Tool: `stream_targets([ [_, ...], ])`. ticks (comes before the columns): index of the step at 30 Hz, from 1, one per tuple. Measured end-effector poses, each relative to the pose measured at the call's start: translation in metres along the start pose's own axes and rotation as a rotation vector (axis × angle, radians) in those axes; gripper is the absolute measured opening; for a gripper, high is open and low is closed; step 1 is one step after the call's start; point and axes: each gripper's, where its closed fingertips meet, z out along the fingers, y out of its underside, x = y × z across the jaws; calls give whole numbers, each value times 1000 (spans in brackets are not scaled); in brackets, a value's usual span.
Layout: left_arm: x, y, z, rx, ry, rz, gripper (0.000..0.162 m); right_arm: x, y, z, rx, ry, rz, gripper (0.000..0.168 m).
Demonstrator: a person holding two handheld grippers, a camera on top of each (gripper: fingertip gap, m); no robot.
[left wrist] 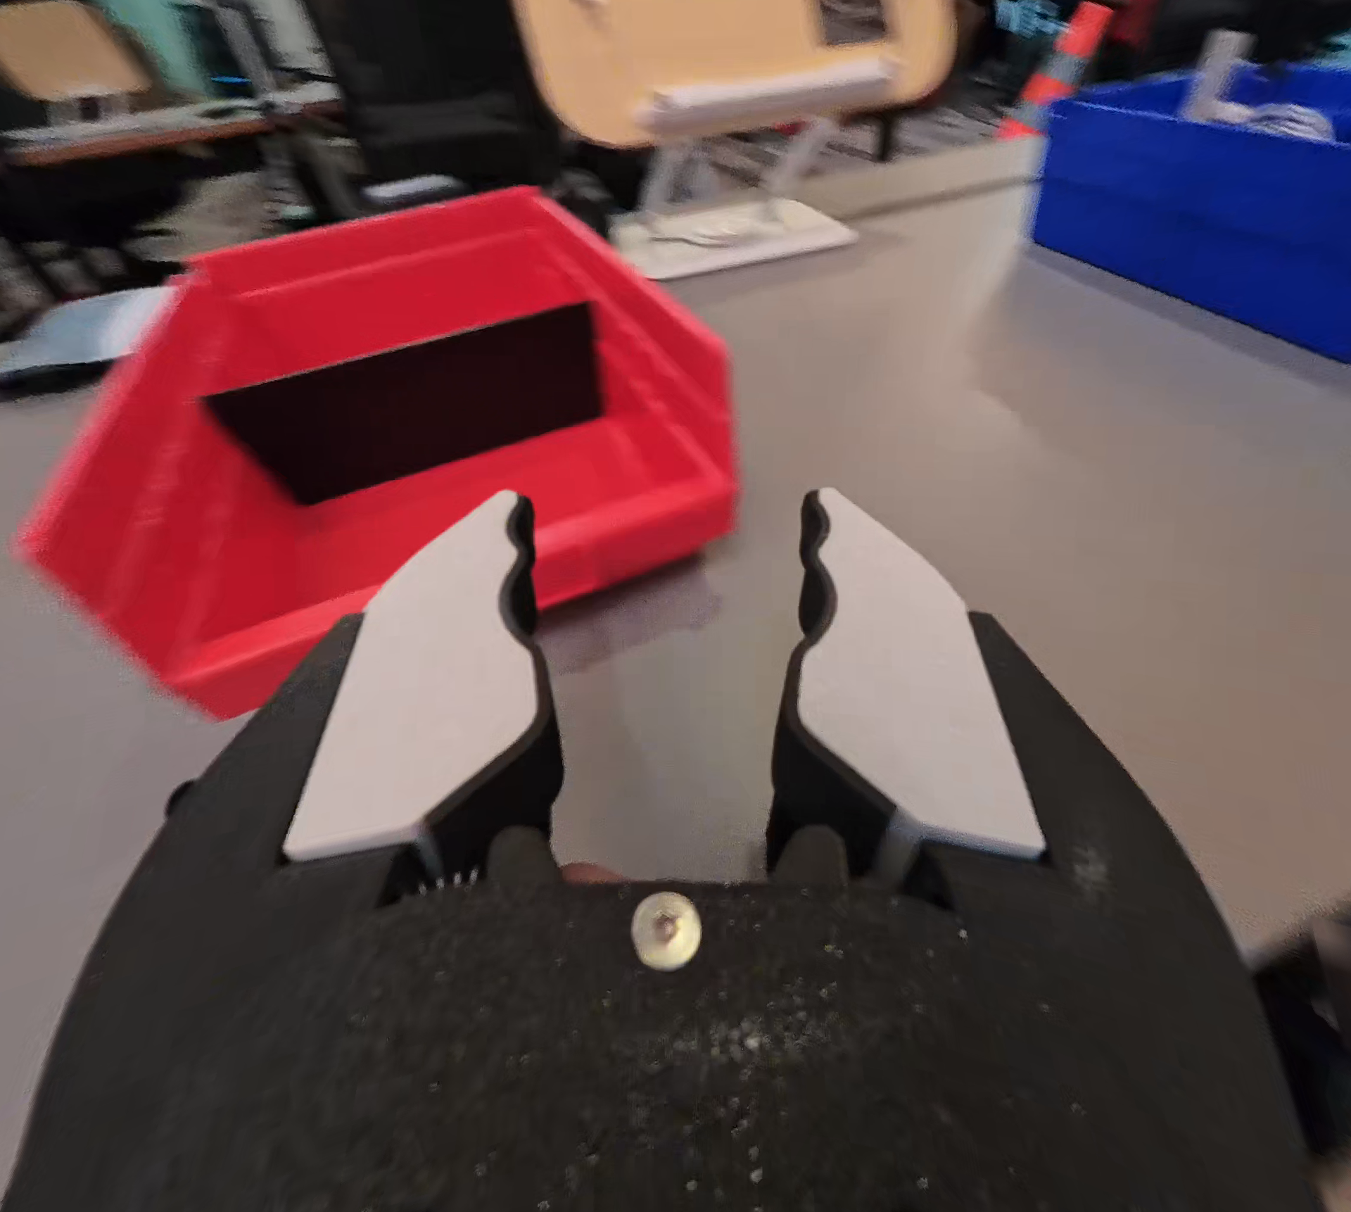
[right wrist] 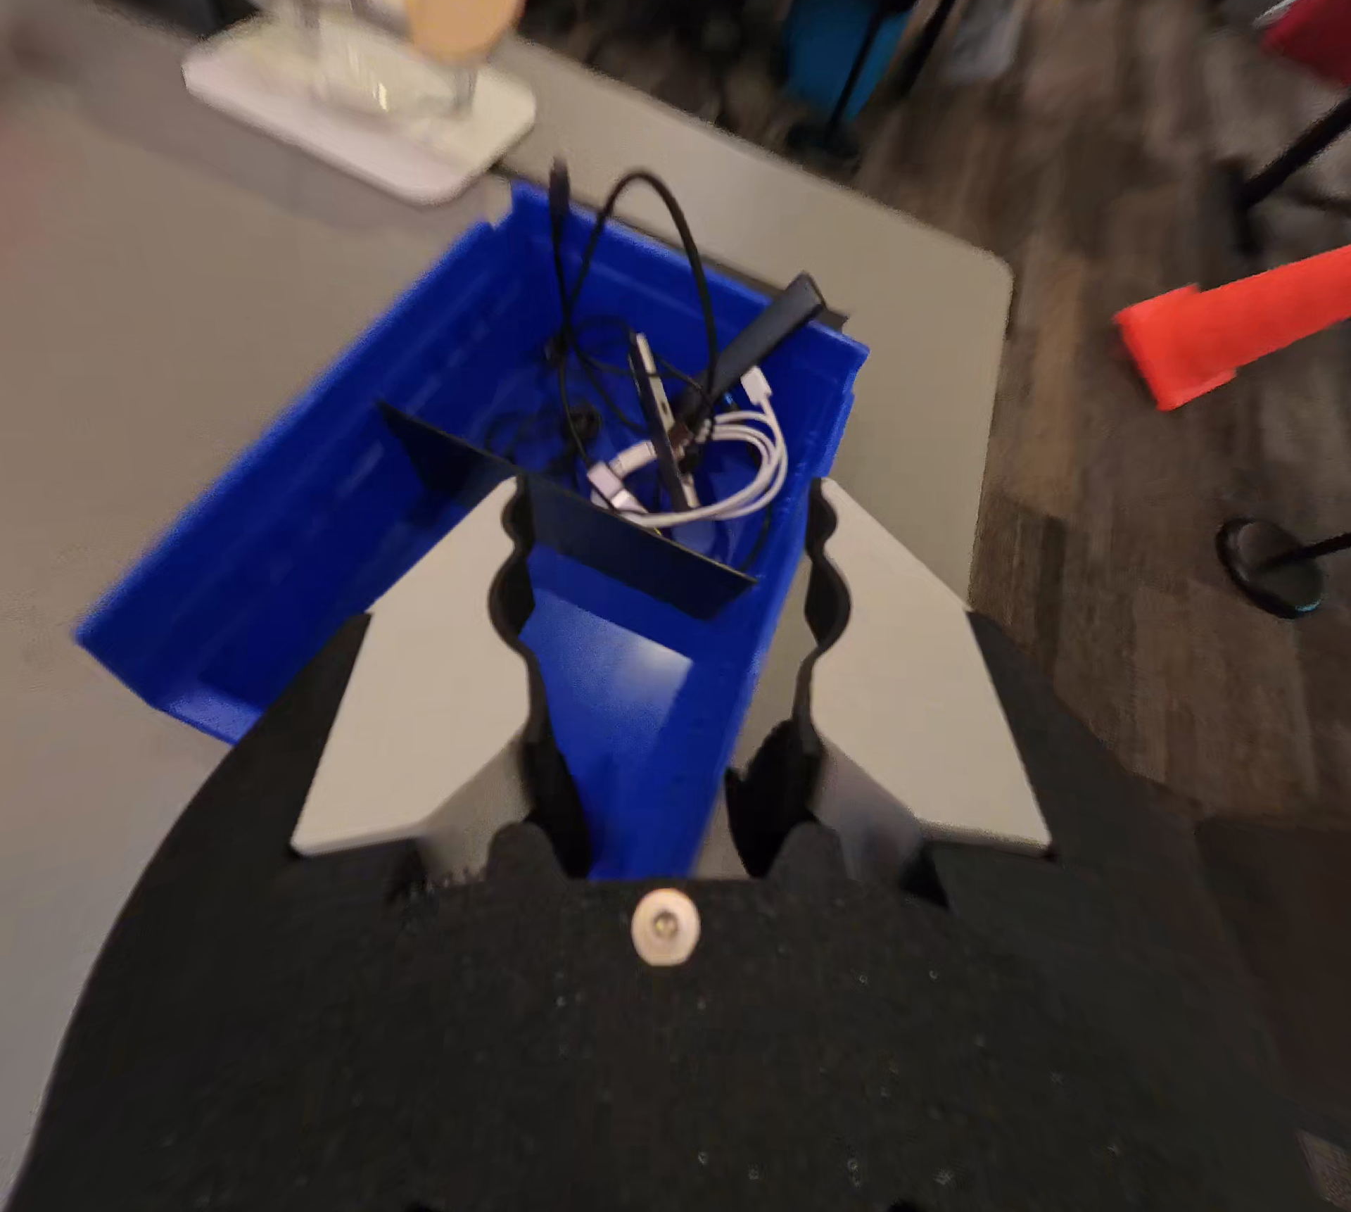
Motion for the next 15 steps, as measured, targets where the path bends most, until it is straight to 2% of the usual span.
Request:
stream_targets([
  [3, -49, 4, -1, -13, -193, -76, 70, -32, 6, -19, 264, 147, 163, 73],
  [4, -61, 4, -3, -9, -239, -101, 68, -42, 15, -18, 299, 190, 208, 72],
  [6, -77, 2, -9, 24, -295, -132, 62, -61, 41, -11, 294, 229, 303, 71],
  [9, -76, 7, -9, 20, -271, -145, 54, -82, 76, -7, 302, 271, 399, 71],
  [11, -71, 16, -6, -25, -246, -136, 57, -96, 94, -1, 210, 267, 337, 74],
  [13, -75, 26, -4, -87, -273, -142, 71, -102, 96, 0, 218, 271, 332, 73],
  [15, -78, 29, -2, -112, -286, -165, 75, -110, 95, 5, 219, 232, 341, 76],
])
